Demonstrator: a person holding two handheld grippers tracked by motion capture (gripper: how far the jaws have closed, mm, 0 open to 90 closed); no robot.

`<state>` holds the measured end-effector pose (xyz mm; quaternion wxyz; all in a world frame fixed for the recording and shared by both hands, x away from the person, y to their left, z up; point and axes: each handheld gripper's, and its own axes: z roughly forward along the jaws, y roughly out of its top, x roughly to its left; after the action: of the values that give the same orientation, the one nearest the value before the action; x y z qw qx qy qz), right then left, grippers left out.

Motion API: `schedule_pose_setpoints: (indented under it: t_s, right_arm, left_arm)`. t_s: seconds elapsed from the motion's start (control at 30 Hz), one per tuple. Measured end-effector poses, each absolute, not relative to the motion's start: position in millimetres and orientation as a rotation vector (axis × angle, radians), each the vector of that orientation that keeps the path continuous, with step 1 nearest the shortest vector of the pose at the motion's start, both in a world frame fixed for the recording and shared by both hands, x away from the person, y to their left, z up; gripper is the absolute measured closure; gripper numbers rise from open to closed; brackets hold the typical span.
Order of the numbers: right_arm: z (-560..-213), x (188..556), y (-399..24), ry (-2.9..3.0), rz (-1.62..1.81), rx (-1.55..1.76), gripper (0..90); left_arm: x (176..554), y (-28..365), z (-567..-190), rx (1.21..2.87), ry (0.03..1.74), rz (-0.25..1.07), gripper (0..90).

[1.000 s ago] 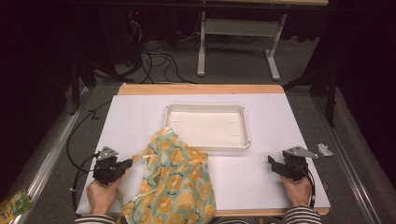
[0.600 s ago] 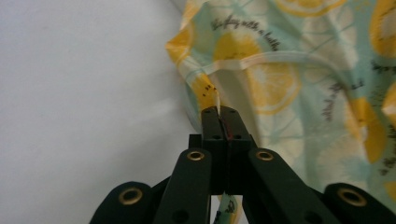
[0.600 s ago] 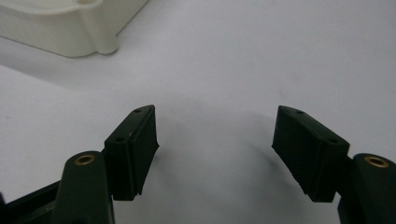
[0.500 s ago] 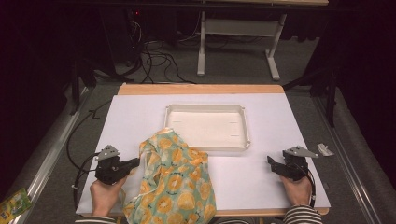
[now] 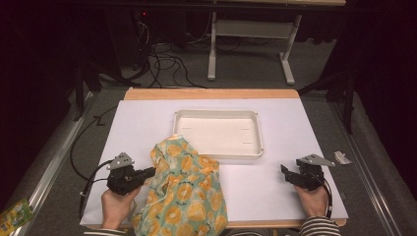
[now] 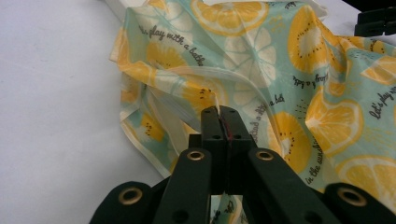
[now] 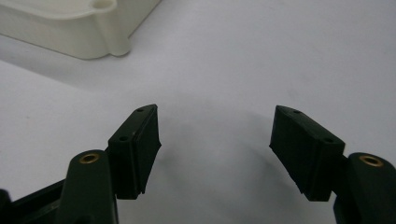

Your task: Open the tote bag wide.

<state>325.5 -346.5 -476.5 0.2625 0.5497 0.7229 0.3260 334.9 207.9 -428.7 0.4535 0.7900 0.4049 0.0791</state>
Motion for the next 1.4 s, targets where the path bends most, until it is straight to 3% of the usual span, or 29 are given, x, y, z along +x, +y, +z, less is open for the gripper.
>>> schedule_pose_setpoints:
  t_s: [0.63,1.4]
  right_arm:
    - [-452,319,-312,2.021,1.035,1.385,37.7]
    - [-423,323,-229,2.242,1.175,1.218,37.3]
  left_arm:
    - [327,190,-428,1.976,0.937,0.169,89.9]
    - [327,182,-425,1.976,0.919,0.168,89.9]
